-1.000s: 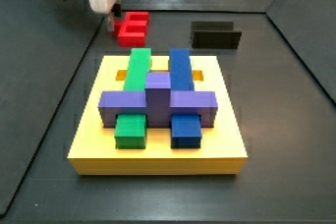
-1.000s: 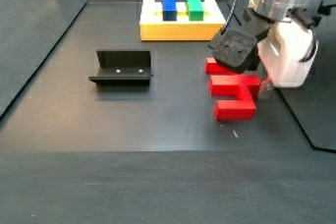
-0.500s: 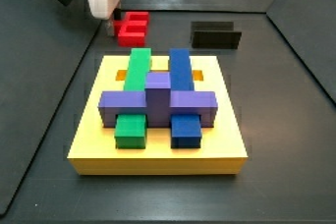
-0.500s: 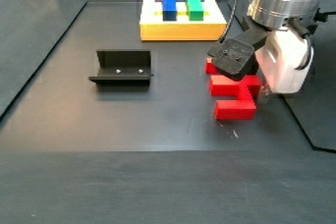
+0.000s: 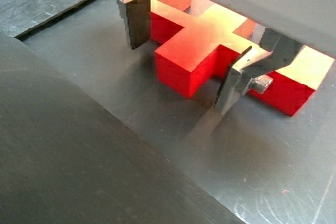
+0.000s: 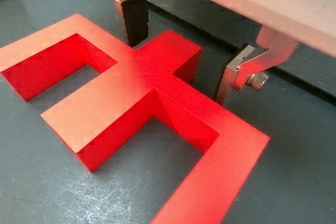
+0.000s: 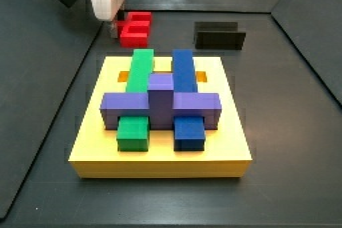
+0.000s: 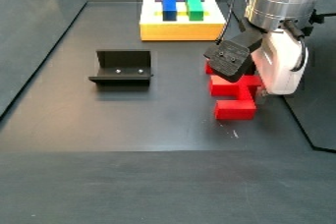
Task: Pick up the red object. Move up. Place the red object on the fixture. Regrasp the red object. Move to above the board. Insert the red object.
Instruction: Pick up the red object.
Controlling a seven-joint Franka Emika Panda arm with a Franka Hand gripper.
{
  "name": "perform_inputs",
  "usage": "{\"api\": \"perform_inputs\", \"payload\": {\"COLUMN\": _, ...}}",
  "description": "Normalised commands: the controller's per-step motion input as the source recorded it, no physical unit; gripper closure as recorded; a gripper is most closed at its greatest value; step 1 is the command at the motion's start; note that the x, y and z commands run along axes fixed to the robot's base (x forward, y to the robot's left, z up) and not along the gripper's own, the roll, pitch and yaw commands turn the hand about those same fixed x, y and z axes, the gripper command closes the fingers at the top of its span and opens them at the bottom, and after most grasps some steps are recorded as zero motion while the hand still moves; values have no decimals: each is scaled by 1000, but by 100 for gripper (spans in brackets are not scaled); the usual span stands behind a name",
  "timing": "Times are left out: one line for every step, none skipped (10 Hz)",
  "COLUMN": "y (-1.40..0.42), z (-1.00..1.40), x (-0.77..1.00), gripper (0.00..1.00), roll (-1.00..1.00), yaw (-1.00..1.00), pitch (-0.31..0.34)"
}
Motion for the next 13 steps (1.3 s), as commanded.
{"api": "perform_inputs", "payload": {"y": -9, "z": 0, "x": 37, "gripper": 0, "roll": -27, "yaw": 0, "pitch": 0}}
{"api": "perform_inputs", "payload": {"y": -11, "z": 0, "x": 23, "gripper": 0, "roll": -26, "yaw": 0, "pitch": 0}}
{"api": "perform_inputs", "payload": {"y": 0, "z": 0, "x": 0, "gripper": 0, "roll": -29, "yaw": 0, "pitch": 0}}
{"api": "perform_inputs", "payload": {"y": 0, "z": 0, "x": 0, "gripper": 0, "roll": 0, "yaw": 0, "pitch": 0}}
{"api": "perform_inputs", "payload": {"y": 0, "z": 0, "x": 0, "gripper": 100, "roll": 0, "yaw": 0, "pitch": 0}}
{"api": "perform_inputs", "payload": {"y": 0, "z": 0, "x": 0, "gripper": 100, "roll": 0, "yaw": 0, "pitch": 0}}
{"api": "perform_inputs", "payload": {"y": 0, "z": 0, "x": 0, "gripper": 100, "roll": 0, "yaw": 0, "pitch": 0}}
{"api": "perform_inputs", "payload": {"y": 0, "z": 0, "x": 0, "gripper": 100, "roll": 0, "yaw": 0, "pitch": 0}}
{"api": "perform_inputs", "payload": {"y": 0, "z": 0, "x": 0, "gripper": 100, "roll": 0, "yaw": 0, "pitch": 0}}
{"api": "perform_inputs", "payload": {"y": 0, "z": 0, "x": 0, "gripper": 100, "roll": 0, "yaw": 0, "pitch": 0}}
{"api": "perform_inputs", "payload": {"y": 0, "z": 0, "x": 0, "gripper": 100, "roll": 0, "yaw": 0, "pitch": 0}}
{"api": "perform_inputs", "payload": {"y": 0, "z": 0, "x": 0, "gripper": 100, "roll": 0, "yaw": 0, "pitch": 0}}
{"api": "perform_inputs", "payload": {"y": 0, "z": 0, "x": 0, "gripper": 100, "roll": 0, "yaw": 0, "pitch": 0}}
